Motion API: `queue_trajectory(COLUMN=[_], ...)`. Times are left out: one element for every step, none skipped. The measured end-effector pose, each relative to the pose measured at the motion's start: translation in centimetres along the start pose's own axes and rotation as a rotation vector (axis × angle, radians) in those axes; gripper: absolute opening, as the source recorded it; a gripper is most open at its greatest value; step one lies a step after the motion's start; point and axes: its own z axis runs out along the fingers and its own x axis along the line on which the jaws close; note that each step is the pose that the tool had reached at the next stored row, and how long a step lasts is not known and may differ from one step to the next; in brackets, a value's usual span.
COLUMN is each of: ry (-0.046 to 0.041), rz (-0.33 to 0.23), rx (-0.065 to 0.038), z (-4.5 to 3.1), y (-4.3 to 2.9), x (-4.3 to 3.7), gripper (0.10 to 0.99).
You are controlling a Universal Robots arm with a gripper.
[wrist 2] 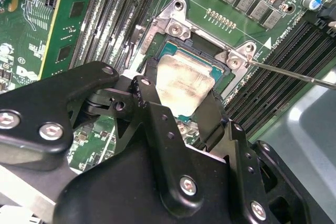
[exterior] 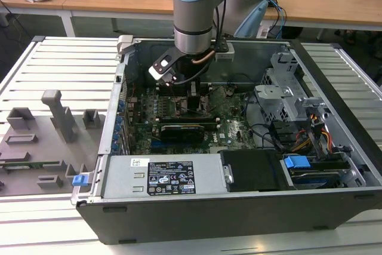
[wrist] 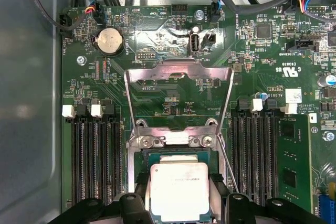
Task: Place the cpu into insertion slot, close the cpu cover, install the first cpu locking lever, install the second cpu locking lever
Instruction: 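Place the cpu into insertion slot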
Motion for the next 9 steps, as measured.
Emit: queue_trajectory(ry=[0.0001, 0.0002, 0.0001, 0.0000, 0.0003, 0.0002, 0.0000, -0.0002, -0.0001], rz=[0.000, 0.000, 0.000, 0.000, 0.000, 0.000, 0.000, 0.000, 0.000], rx=[0.000, 0.000, 0.000, 0.000, 0.000, 0.000, 0.000, 0.000, 0.000], z=[0.00, 0.00, 0.00, 0.00, 0.02, 0.03, 0.03, 0.03, 0.03], y=[-0.05, -0.08, -0.10, -0.11, -0.11, -0.11, -0.11, -0.11, -0.11], x=[0.00, 0.01, 0.02, 0.05, 0.10, 0.10, 0.11, 0.11, 0.11], gripper=[0.537, 0.537, 0.537, 0.537, 0.537, 0.537, 0.537, 0.537, 0.537])
